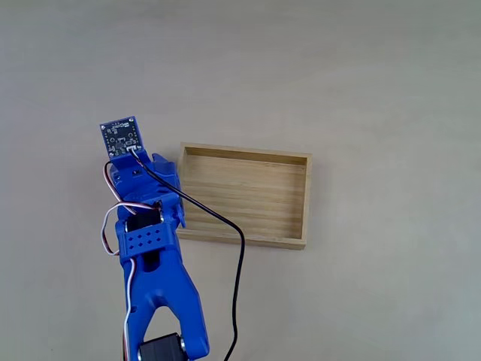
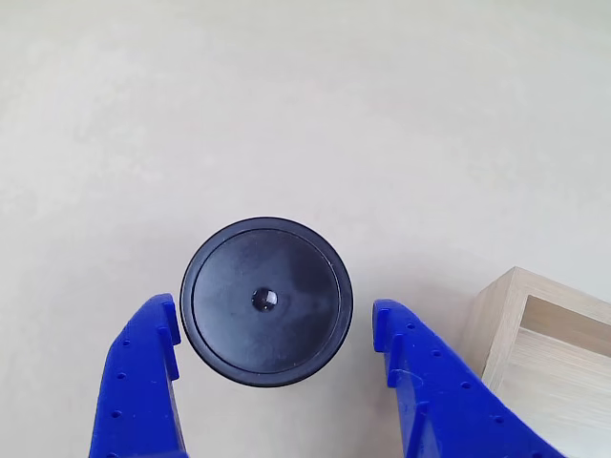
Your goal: Place the black cylinder in the wooden box then return to rest.
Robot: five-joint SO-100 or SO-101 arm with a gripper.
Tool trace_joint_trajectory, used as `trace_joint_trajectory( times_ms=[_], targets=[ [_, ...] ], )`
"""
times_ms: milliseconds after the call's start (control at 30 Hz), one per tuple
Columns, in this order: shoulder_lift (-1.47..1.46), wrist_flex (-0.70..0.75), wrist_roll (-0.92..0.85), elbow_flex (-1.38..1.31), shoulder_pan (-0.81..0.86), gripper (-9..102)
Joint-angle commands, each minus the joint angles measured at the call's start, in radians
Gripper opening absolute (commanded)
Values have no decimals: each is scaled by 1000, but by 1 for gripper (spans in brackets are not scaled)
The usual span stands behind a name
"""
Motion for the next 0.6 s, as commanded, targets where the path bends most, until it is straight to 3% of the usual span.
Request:
trace_joint_trajectory(
  times_ms=[0,567],
  targets=[
    [-25,-35,-3,-121,-12,30],
    [14,-37,-2,-160,-23,27]
  ],
)
